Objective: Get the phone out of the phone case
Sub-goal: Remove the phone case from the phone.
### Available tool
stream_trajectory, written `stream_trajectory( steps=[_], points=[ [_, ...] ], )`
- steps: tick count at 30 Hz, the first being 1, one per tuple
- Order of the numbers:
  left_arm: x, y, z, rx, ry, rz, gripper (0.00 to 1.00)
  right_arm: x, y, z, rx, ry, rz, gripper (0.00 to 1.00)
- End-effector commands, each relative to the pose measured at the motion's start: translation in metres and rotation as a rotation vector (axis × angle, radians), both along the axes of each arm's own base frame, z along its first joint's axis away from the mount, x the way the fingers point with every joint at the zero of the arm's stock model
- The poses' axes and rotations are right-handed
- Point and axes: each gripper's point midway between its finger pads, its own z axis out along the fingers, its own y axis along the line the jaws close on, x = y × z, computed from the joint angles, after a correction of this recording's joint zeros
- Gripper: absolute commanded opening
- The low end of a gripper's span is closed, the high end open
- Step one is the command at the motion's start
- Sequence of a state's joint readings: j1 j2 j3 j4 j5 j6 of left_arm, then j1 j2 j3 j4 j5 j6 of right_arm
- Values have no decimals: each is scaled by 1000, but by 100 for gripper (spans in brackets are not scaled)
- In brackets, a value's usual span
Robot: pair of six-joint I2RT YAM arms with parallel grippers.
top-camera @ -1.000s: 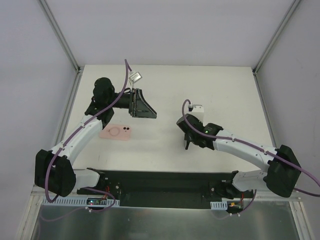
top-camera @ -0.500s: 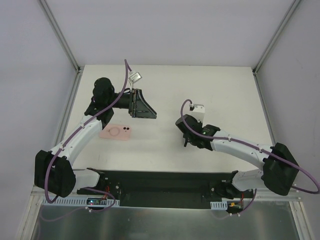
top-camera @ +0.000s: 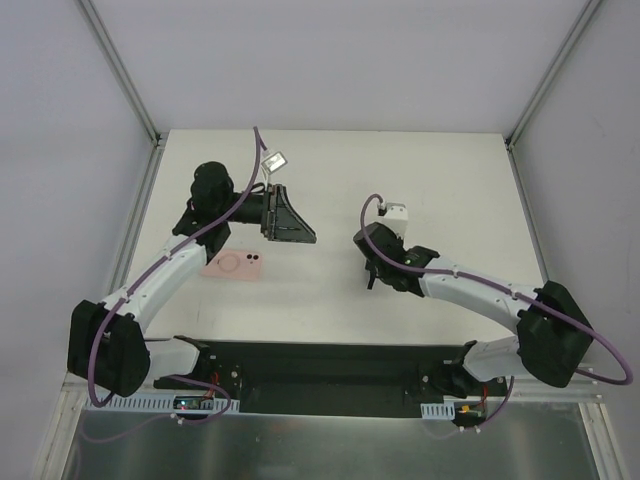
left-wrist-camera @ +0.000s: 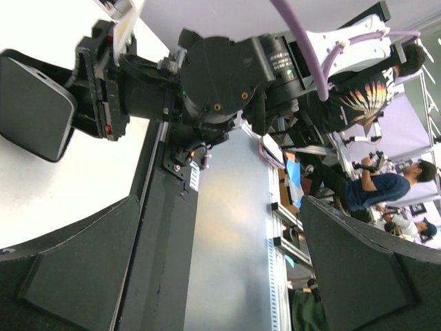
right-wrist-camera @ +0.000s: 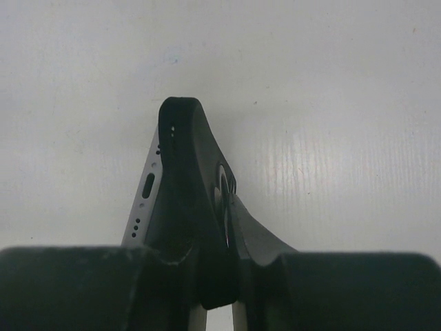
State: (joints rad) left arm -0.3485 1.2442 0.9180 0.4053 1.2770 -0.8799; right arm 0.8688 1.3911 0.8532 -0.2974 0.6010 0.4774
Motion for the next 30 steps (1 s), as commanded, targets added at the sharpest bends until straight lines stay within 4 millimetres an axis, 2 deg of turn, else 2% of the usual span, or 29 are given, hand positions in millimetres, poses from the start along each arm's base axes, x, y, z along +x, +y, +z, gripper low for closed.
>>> stream_trajectory(
  steps=[1,7,11,15,16,20,25,30],
  points=[
    [-2,-14,-5,3,4,-14,98,-42,22,-61,43,268,215,1],
    [10,-22,-20,28,59,41,98,-43,70,-64,167,353,325,2],
    [17,-22,-36,54,109,90,98,-44,89,-75,223,401,334,1],
    [27,-21,-67,102,212,150,98,-43,100,-84,260,415,328,1],
    [29,-21,-73,110,231,163,98,-49,106,-83,287,443,350,1],
    [40,-21,-94,139,303,219,96,-51,112,-88,289,456,353,1],
    [55,-8,-116,213,335,370,96,-51,109,-85,288,449,346,1],
    [55,1,-132,275,371,419,96,-53,102,-83,270,446,333,1]
  ],
)
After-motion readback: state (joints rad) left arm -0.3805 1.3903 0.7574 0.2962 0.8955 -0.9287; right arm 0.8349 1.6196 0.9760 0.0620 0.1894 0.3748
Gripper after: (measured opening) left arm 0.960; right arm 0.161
